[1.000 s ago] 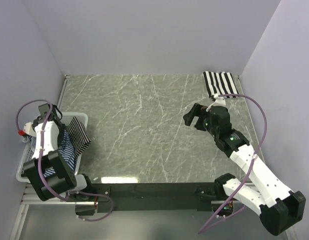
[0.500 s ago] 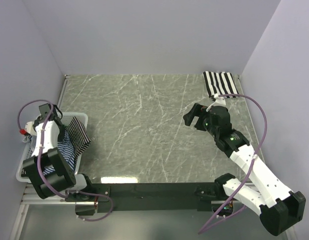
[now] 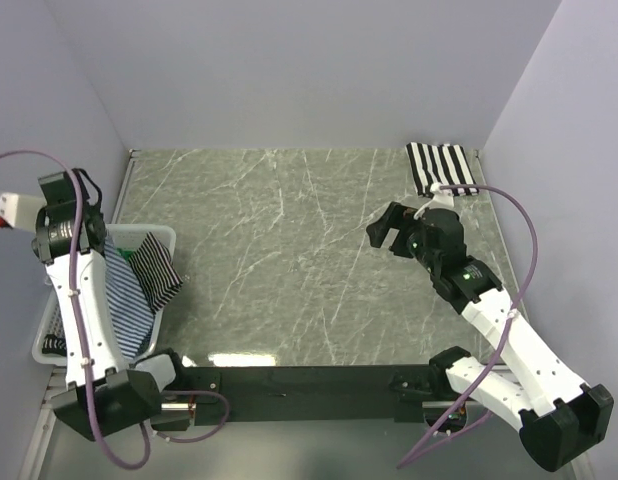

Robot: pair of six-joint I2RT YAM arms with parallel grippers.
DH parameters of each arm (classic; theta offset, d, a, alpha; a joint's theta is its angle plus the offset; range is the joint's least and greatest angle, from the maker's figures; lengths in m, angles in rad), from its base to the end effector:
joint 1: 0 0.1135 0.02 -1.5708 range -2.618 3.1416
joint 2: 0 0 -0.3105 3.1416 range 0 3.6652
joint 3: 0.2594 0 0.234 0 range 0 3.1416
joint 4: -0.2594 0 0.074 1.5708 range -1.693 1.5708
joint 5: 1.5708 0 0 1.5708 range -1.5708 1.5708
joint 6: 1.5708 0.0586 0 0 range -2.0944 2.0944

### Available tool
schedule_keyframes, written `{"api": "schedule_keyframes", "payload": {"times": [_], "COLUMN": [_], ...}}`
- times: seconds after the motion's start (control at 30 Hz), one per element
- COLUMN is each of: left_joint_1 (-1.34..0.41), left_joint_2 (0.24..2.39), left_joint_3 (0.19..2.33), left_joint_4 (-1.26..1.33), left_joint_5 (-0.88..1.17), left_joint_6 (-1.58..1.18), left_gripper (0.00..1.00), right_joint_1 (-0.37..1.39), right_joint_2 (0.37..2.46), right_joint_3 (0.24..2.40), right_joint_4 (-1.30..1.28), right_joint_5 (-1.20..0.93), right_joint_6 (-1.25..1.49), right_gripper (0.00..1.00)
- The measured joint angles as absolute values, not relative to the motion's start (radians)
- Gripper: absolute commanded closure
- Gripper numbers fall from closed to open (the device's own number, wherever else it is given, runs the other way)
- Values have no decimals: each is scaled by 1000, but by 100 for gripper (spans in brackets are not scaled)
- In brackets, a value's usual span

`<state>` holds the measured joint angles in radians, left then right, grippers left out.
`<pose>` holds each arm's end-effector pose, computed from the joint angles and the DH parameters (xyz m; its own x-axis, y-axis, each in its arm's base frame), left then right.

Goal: Fold and stack the tank tops
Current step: Grab the tank top from the pile, then move the tank top to the center of the board

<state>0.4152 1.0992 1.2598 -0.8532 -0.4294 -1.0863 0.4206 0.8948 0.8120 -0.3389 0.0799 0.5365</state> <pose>0.1645 0.0992 0.4042 0.3118 -0.7418 -0.5937 -0.8244 0.0994 -0.5572 0.1634 0.0680 0.3426 -0.4952 0.3367 -0.8009 -0.1017 0.8931 0.4383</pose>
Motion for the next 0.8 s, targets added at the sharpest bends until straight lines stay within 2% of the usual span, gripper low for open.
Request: {"api": "schedule_keyframes", "payload": {"times": [0.1,0.4,0.67,0.8], "left_joint_1": [311,-173,-621,-712], "left_joint_2": [1102,1216,1407,1492], "left_joint_3": [1377,1833,1971,1927], "left_joint_4": [-884,-926,-888,-841], "left_joint_5": [-484,-646,-753,-720], "left_joint_6": [-1077,-1033,-935,-925], "left_gripper": [99,99,99,99], "right_joint_1": [421,421,421,421], "right_joint_2": [895,905,926,928], "right_joint_3": [832,895,933,933], "right_joint_4": [-337,-347,-345,-345], "right_joint_5": [80,94,116,123], "right_joint_6": [537,533,533,533], "right_gripper": [1,1,1,0]}}
